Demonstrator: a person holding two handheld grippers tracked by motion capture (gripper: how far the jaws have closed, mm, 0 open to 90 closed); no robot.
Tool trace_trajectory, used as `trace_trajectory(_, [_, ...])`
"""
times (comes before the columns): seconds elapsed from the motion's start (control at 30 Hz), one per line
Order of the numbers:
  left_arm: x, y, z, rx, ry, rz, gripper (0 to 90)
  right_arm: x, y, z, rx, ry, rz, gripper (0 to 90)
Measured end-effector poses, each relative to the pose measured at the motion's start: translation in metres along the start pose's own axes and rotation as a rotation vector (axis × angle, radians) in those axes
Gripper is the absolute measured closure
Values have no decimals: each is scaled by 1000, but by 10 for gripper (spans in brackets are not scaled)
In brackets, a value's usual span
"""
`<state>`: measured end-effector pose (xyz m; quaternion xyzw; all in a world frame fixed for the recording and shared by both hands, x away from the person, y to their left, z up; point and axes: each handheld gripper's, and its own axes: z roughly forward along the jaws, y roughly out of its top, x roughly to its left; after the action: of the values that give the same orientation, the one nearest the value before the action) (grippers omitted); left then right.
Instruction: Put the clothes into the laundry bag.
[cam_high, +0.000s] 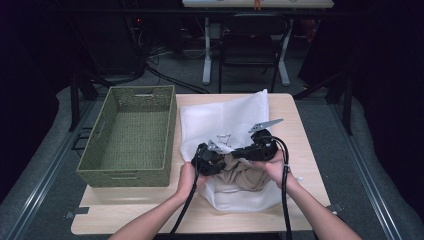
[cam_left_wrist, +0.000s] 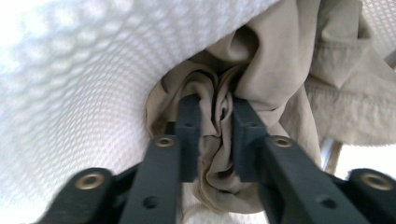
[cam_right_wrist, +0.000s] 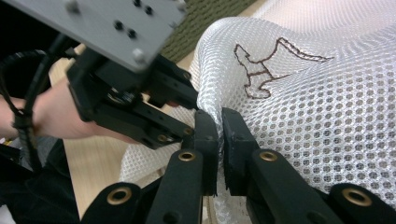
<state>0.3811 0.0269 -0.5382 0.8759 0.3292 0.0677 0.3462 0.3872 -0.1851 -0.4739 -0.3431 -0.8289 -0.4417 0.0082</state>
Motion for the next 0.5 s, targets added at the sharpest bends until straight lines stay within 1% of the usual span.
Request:
trace_trajectory(0.07, [-1, -1, -5, 1, -6, 11, 678, -1, 0, 1, 10, -7, -3, 862])
trace_trajectory(0.1, [-3, -1, -8, 5, -7, 17, 605, -2, 0, 1, 12, -11, -7, 862])
trace_trajectory(0.13, [-5, -1, -14, -2, -14, 25, 563, -2, 0, 1, 9, -12, -5, 862])
trace_trajectory(0.17, [-7, -1, -17, -5, -8, 32, 526, -3, 0, 0, 7, -16, -2, 862])
trace_trajectory(0.2, [-11, 0, -23, -6, 0, 49, 480, -3, 0, -1, 6, -18, 3, 861])
trace_trajectory(0.23, [-13, 0, -26, -13, -4, 49, 430, -4, 0, -1, 6, -20, 2, 861])
trace_trajectory(0.3, [-20, -1, -32, -28, -12, 63, 384, -5, -1, -1, 7, -22, 7, 861])
trace_trajectory(0.37, [-26, 0, -29, -30, -15, 79, 346, -5, 0, -1, 7, -25, 9, 861])
trace_trajectory(0.4, [-28, 1, -26, -29, -10, 78, 345, -6, 0, 0, 6, -27, 10, 861])
trace_trajectory(0.43, [-29, 2, -20, -12, -6, 91, 346, -6, 0, 0, 5, -27, 9, 861])
trace_trajectory(0.47, [-29, 2, -13, -7, -7, 85, 362, -6, 0, 1, 3, -25, 13, 862])
trace_trajectory(0.5, [-29, 2, -7, -1, 3, 80, 388, -6, 0, 2, 6, -24, 12, 862])
